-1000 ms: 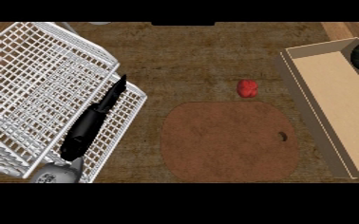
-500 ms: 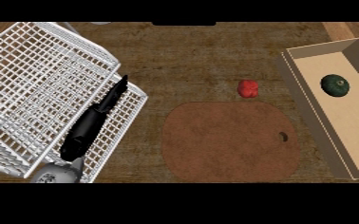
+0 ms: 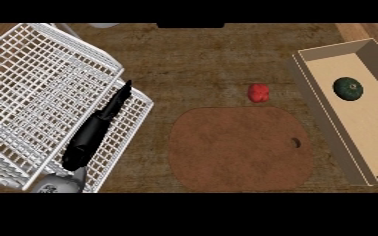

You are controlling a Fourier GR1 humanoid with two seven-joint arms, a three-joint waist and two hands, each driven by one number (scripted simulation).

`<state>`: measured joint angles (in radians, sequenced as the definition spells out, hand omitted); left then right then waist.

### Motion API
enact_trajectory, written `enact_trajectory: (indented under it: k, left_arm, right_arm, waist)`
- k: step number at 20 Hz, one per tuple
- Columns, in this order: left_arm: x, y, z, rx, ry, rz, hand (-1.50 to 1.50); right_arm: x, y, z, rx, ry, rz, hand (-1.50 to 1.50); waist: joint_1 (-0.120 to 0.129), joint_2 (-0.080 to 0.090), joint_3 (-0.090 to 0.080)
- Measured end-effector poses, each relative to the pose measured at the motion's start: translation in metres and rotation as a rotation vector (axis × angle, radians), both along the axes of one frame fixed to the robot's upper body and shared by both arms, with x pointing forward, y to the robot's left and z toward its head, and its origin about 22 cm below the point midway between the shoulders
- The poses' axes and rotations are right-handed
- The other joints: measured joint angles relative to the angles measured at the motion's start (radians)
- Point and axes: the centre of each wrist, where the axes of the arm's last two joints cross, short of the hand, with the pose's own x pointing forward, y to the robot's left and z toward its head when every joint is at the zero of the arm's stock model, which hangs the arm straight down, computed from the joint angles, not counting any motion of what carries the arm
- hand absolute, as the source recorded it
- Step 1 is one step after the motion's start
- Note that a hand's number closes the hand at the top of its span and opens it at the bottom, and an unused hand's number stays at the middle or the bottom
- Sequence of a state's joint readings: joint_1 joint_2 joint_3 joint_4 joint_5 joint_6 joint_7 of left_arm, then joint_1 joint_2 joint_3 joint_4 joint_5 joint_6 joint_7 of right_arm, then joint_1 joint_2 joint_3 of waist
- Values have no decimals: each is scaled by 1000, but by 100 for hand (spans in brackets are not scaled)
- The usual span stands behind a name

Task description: Pick the squash from the cutting board and place it in the cardboard box

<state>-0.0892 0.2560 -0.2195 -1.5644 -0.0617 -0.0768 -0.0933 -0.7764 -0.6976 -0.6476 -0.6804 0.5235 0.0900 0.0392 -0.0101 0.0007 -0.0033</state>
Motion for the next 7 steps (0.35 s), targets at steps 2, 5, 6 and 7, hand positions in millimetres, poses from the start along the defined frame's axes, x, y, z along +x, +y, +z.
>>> enact_trajectory:
  k: [2,5,6,7]
  left_arm:
    - [-1,1,0,2,-1,4,0]
    - [-1,1,1,2,-3,2,0]
    - [-1,1,1,3,-4,4,0]
    - [-1,0,2,1,-5,-1,0]
  right_arm:
    - [-6,-7,-4,109,-105,-48,-150]
    - [-20,-24,-13,219,-207,-131,-150]
    - [-26,-29,-18,242,-236,-154,-150]
    - [-31,-35,-21,258,-267,-177,-150]
  waist:
    - [-4,0,0]
    - [-4,2,-1]
    - [-3,3,-1]
    - [1,6,-2]
